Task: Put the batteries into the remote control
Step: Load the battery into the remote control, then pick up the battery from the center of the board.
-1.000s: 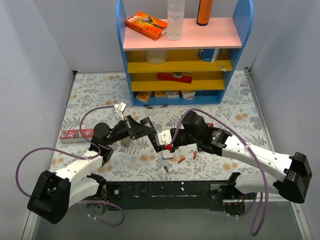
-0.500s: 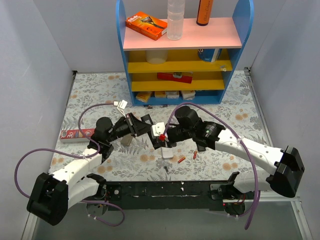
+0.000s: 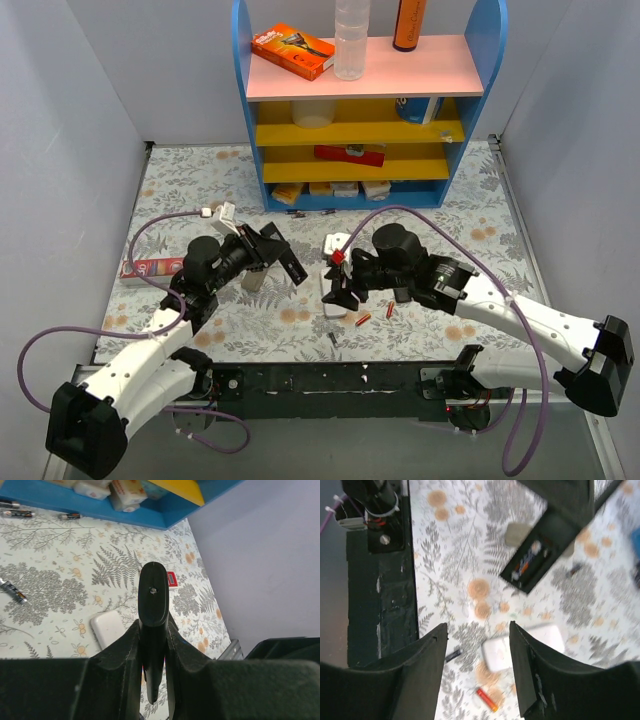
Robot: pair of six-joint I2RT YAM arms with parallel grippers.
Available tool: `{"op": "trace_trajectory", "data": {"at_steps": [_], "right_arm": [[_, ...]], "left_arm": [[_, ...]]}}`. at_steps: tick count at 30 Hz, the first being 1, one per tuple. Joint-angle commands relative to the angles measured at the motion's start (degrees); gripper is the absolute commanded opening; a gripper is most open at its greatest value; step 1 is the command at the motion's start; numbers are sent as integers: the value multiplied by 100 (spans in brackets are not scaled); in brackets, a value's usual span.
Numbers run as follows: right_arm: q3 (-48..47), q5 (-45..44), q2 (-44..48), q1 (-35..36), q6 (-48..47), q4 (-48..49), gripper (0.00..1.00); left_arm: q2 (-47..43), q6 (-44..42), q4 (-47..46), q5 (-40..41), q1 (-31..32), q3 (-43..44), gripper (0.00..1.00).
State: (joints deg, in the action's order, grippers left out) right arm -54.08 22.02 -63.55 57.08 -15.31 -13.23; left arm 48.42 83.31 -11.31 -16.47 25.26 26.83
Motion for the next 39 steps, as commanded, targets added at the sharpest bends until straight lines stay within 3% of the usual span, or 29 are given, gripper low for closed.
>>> {"op": "trace_trajectory", "data": {"at_steps": [1, 11, 18, 26, 39], "right_arm": [[547, -795, 44, 14, 1255, -337, 58], [1172, -1638, -298, 417, 3269, -654, 53], [1216, -2176, -956, 1068, 3956, -549, 52], [953, -3001, -1608, 1552, 4334, -505, 46], [689, -3011, -2143, 1754, 4388, -478, 45]], "left_arm": [[-517, -148, 410, 714, 14, -19, 0], [-1406, -438, 973, 1304, 14, 156, 0], [-1441, -403, 921, 1287, 14, 103, 0], [-1222, -219, 701, 1190, 15, 77, 0], [-1239, -131, 586, 1023, 15, -29, 0]]}}
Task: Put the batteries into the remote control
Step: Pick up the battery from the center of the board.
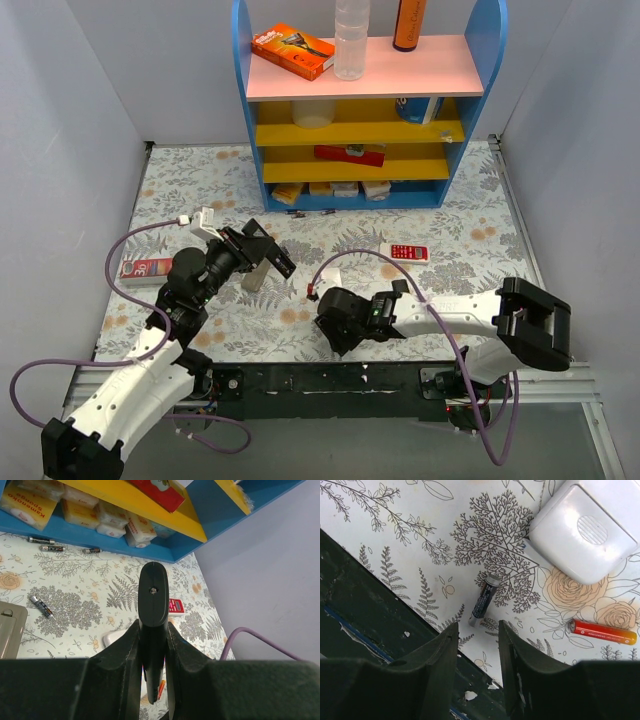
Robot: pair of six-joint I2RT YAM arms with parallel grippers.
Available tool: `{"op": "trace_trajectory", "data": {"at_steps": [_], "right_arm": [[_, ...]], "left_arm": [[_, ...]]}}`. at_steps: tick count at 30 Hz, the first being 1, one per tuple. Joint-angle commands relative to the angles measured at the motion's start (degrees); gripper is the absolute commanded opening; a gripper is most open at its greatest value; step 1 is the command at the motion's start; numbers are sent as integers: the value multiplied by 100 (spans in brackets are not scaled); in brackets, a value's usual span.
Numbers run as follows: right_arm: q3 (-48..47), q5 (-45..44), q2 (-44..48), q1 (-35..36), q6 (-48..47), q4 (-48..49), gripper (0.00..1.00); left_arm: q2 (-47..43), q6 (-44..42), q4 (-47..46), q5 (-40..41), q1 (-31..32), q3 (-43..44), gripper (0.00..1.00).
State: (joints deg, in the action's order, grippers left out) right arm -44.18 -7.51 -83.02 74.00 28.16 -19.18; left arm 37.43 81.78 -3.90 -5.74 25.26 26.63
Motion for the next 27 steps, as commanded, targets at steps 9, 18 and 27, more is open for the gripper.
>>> {"op": "trace_trajectory", "data": {"at_steps": [9, 18, 27], "right_arm": [[-653, -453, -653, 211, 93, -358, 36], [-680, -629, -724, 238, 40, -666, 9], [-951, -787, 31, 229, -319, -1386, 1]], "left_arm": [[-201, 198, -330, -208, 14, -228, 0], [212, 365, -918, -586, 23, -220, 0], [247, 996, -2252, -1280, 14, -1149, 0]]}}
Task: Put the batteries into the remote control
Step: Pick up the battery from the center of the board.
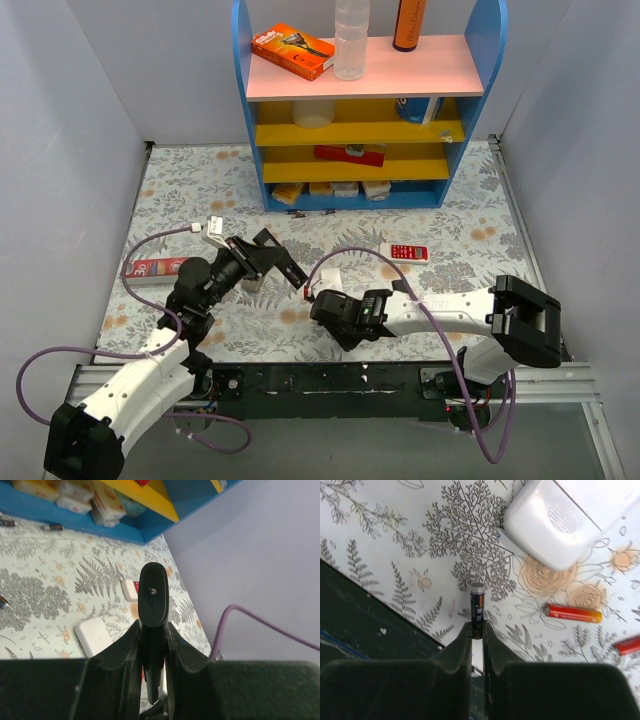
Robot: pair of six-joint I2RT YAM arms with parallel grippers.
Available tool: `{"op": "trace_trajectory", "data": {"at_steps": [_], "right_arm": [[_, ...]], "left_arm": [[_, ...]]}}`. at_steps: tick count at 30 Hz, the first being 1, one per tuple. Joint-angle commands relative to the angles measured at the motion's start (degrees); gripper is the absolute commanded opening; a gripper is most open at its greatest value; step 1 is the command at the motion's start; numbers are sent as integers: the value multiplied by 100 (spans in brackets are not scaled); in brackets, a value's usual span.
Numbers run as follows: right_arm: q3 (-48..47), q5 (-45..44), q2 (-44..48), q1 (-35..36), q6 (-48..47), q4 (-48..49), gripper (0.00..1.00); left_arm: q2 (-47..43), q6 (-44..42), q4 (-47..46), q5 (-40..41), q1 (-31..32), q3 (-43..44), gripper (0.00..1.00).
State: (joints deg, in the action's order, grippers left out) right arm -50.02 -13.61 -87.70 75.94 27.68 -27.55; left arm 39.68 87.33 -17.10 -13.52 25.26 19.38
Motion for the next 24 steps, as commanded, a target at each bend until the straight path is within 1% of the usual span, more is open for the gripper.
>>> {"op": "trace_trajectory", "data": {"at_steps": [1, 5, 10, 15, 20, 24], "right_arm": [[-577, -256, 560, 43, -316, -837, 1], [-1183, -344, 798, -35, -588, -1427, 1], [-1923, -301, 825, -202, -930, -1683, 1], [-2914, -353, 465, -317, -1168, -2052, 1], [-3505, -283, 70, -431, -1335, -2228, 1], [-3831, -178, -203, -510, -1414, -2448, 1]], "left_arm": [[48, 556, -1118, -572, 23, -539, 0], [171, 996, -1708, -757, 23, -882, 0], [382, 1514, -2332, -898, 23, -1164, 0], [637, 1893, -2622, -898, 23, -1270, 0], [830, 2156, -2973, -863, 23, -1419, 0], [875, 2218, -3045, -802, 15, -1472, 0]]}}
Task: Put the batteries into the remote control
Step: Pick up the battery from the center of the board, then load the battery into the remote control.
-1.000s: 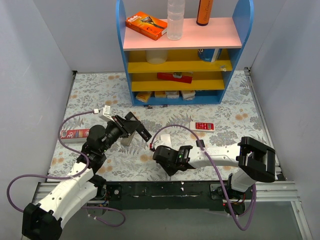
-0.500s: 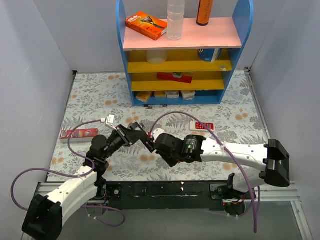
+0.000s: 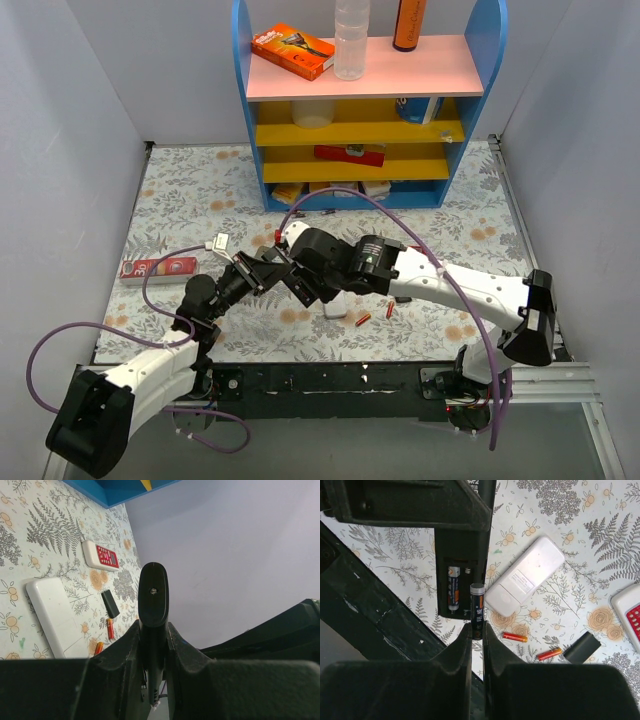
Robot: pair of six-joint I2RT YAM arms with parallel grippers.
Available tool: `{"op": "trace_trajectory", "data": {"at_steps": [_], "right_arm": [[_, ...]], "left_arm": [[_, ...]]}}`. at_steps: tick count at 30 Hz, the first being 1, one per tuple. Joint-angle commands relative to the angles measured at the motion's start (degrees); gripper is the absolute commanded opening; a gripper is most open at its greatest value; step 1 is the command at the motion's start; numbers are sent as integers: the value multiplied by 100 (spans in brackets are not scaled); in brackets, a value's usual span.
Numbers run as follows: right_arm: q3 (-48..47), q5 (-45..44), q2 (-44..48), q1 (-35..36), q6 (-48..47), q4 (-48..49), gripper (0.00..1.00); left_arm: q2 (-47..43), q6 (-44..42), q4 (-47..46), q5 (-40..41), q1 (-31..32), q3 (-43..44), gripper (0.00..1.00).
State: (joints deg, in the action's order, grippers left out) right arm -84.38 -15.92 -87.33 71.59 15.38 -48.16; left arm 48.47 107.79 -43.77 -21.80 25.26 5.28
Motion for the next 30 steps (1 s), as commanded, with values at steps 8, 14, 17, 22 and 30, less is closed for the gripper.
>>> {"op": "trace_trajectory", "data": {"at_steps": [8, 14, 17, 22, 30], "right_arm": [[-535, 300, -566, -189, -228, -431, 1], [-729, 397, -627, -190, -324, -492, 1], [-773, 441, -662, -181, -342, -510, 1], [-834, 520, -750, -189, -369, -563, 1], [-879, 511, -909, -190, -369, -659, 1]], "left_arm": [[136, 269, -624, 71, 23, -88, 0], [321, 269, -712, 97, 23, -88, 0], [382, 260, -756, 115, 23, -88, 0], [453, 269, -817, 124, 23, -88, 0], [435, 357, -984, 80, 32, -123, 0]]}}
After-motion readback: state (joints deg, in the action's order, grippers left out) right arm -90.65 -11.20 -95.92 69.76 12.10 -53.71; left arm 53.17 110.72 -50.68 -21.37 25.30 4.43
